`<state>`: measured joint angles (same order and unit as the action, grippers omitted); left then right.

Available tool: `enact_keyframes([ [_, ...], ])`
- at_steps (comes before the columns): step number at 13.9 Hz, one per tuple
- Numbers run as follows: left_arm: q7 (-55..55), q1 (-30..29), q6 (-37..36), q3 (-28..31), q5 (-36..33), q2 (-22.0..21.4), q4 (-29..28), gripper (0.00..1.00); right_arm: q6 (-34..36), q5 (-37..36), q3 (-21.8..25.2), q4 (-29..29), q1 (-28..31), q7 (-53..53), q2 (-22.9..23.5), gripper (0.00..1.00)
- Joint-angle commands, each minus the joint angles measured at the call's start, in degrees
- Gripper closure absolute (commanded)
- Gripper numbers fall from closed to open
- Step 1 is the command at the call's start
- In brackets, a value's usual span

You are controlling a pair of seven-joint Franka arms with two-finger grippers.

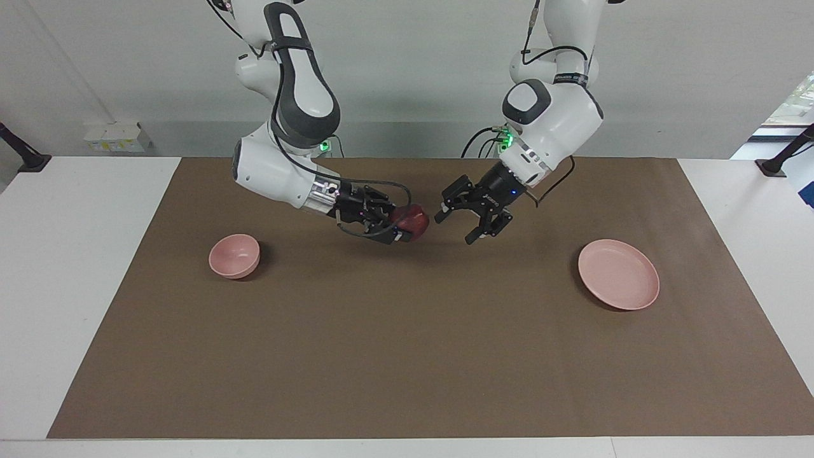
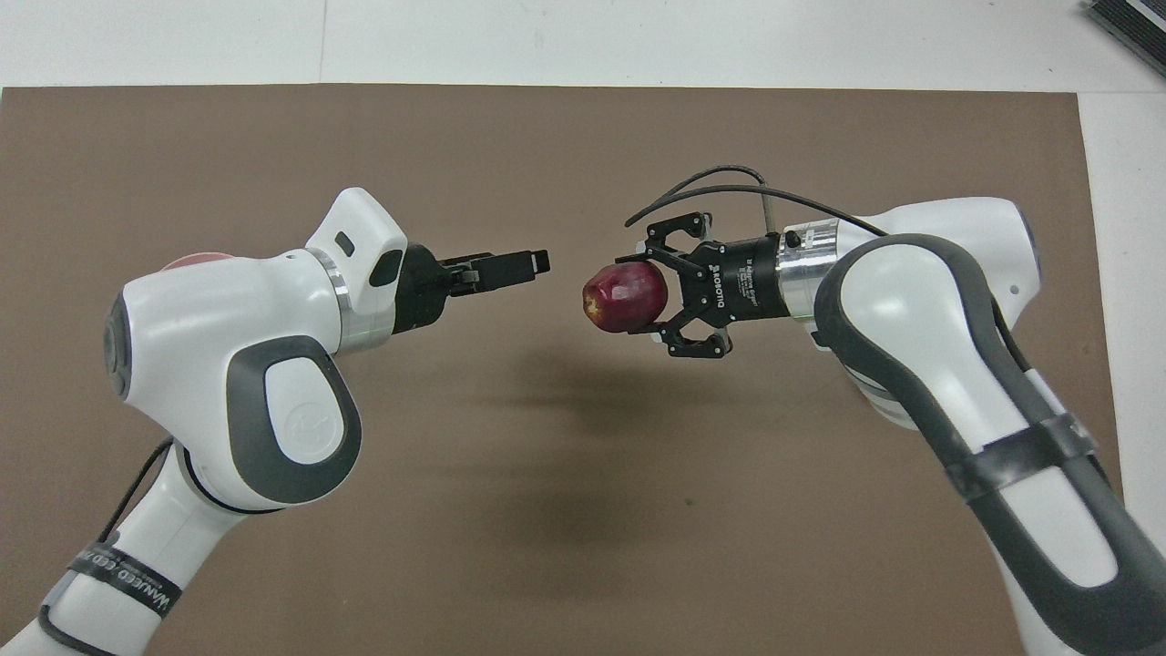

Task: Move apple from plate to bowl
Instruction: 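Open the left gripper and withdraw while the right gripper pulls the apple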

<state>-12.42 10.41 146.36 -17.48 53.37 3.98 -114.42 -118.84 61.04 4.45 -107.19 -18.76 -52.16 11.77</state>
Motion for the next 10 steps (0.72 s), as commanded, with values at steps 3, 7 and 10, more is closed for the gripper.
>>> enact_keyframes([
  [3, 2.7, -5.4, -5.3, -0.1, -14.4, 0.3, 0.5, 0.00, 0.0, -21.9, -0.1, -0.4, 2.5, 10.7, 0.2, 1.00],
  [7, 10.6, -6.7, -6.1, 0.3, -32.8, 4.0, 5.9, 0.00, 0.5, -33.8, -0.1, 1.7, 2.9, 14.5, 1.1, 1.00],
  [10, 10.7, -9.1, -10.5, 1.2, -38.8, 4.4, 7.1, 0.00, 3.1, -45.3, -0.1, 3.5, 2.7, 14.6, 0.3, 1.00],
])
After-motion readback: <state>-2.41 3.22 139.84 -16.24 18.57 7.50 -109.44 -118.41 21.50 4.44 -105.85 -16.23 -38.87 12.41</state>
